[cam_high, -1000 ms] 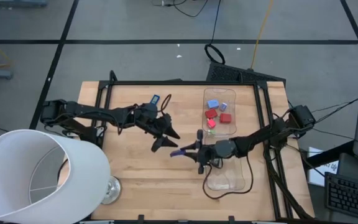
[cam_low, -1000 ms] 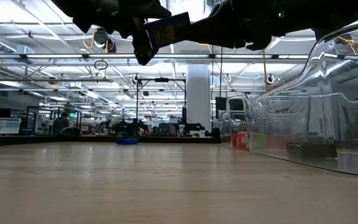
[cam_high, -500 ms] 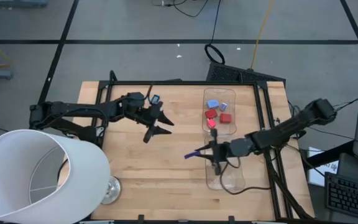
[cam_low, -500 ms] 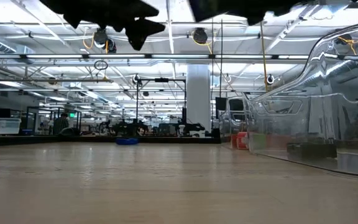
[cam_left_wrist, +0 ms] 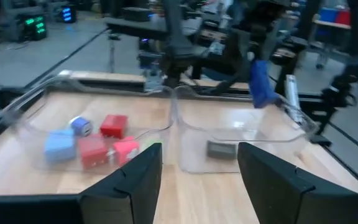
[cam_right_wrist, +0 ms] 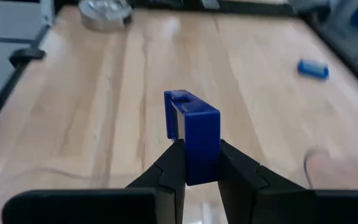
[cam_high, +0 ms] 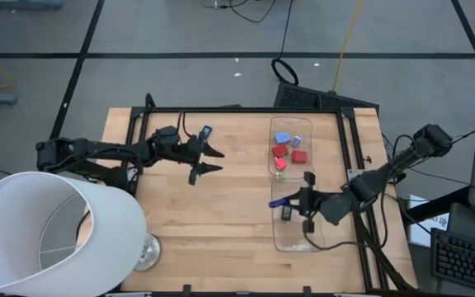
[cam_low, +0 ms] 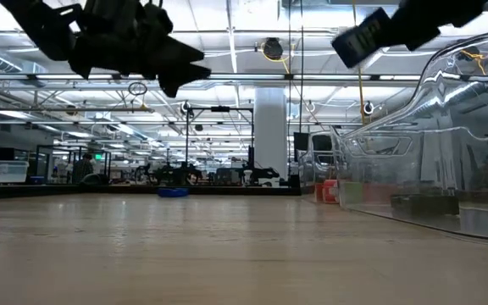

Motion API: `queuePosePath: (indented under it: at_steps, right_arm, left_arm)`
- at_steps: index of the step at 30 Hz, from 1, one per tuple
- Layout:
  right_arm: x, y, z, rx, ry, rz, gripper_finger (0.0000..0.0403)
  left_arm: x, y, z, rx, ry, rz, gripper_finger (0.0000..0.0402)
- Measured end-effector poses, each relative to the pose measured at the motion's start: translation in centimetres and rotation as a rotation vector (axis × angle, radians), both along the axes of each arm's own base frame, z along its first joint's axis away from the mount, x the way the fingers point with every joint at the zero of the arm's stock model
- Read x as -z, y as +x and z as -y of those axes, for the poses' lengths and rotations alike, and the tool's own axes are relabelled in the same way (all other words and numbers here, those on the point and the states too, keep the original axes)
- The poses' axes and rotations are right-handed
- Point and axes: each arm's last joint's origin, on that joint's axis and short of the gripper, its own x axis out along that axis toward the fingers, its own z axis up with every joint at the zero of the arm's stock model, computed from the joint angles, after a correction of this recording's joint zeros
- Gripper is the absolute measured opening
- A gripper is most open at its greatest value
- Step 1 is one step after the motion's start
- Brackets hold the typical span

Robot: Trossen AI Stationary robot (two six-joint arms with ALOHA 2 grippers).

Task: Pick & Place Office items
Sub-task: Put the top blue digital clock into the bottom transparent bin

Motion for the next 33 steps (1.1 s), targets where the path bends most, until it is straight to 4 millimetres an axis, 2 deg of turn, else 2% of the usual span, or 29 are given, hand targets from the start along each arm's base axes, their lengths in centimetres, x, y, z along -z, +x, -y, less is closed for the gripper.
queuePosePath:
  at_steps: [9,17,26,33]
  right_arm:
    - [2.0,-1.4,1.0,0.204,0.119,-0.201,0.0060]
    - [4.6,-1.7,2.2,0.269,0.095,-0.274,0.0060]
    - [7.4,-1.2,3.9,0.201,0.246,-0.321,0.0072]
    - [7.8,-0.8,5.0,0.204,0.251,-0.313,0.0071]
  left_arm:
    - [0.6,-0.3,-0.5,-0.127,-0.066,-0.008,0.0225]
    - [0.6,-0.2,-0.1,-0.119,-0.067,-0.009,0.0209]
    - [0.6,-0.1,0.4,-0.098,-0.061,-0.009,0.0189]
    - [0.6,-0.1,0.4,-0.095,-0.063,-0.010,0.0179]
